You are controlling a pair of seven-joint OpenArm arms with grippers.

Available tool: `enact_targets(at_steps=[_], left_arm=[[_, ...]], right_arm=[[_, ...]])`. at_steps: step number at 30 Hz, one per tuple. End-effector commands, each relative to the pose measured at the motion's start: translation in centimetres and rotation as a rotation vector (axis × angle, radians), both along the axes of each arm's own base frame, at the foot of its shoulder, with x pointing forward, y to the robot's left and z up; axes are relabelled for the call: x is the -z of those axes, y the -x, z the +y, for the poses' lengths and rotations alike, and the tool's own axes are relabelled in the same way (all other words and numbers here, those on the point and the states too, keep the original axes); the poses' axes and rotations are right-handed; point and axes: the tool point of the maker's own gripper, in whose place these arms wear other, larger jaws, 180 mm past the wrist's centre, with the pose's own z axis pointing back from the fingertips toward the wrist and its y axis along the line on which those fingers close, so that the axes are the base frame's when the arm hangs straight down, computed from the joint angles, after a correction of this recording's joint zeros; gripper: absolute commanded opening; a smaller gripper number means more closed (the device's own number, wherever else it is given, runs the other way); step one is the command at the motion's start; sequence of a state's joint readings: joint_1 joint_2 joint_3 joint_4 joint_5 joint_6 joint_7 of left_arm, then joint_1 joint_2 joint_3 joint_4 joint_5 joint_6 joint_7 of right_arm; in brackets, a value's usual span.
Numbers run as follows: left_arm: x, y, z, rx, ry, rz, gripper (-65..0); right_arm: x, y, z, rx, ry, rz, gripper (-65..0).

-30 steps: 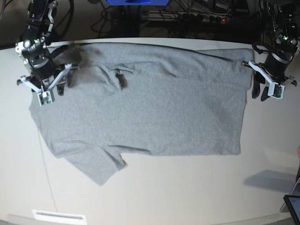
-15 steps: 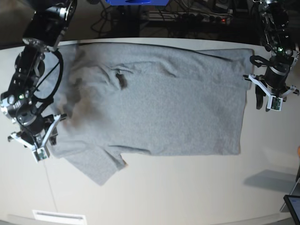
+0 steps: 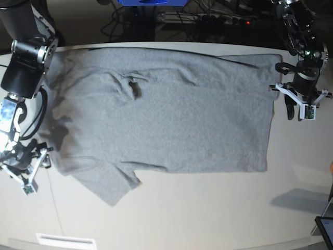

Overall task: Fold the T-shirt properly
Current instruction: 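Open both grippers and release the shirt edge, then move both grippers along the shirt sides to the hem corners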

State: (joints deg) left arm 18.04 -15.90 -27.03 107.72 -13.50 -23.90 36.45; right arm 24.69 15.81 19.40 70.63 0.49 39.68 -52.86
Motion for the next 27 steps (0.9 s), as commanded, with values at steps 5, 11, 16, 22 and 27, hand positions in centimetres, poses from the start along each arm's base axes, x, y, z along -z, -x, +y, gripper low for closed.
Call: enact_targets(at_steps=[5,11,16,22,27], left_arm=[[-2.2,-0.6,1.1,-0.014,-0.039,-0.064,-47.7],[-2.9,-0.9,1.5,-0.004,-0.066,-0.067,-47.5],[-3.2,-0.8,2.4,-0.005,-0.09,-0.058,-47.5],[-3.2,-0.8,2.6,-0.004,-0.095,-0.055,-47.5],[-3.2,-0.8,2.6,-0.004,-0.095,-0.055,-47.5]], right_arm=[[-0.4,-1.2,-0.7,0.01,-0.034,-0.007,-17.7],[0.4,-3.1,1.3,0.009,-0.196,-0.015,-18.0],[1.1,-4.2,1.9,0.027,-0.302,-0.005,-18.1],[1.9,-4.8,2.4,0.042,-0.368,-0.005,-18.1],[1.9,-5.0,2.1,0.053,-0.382,-0.018,-17.8]])
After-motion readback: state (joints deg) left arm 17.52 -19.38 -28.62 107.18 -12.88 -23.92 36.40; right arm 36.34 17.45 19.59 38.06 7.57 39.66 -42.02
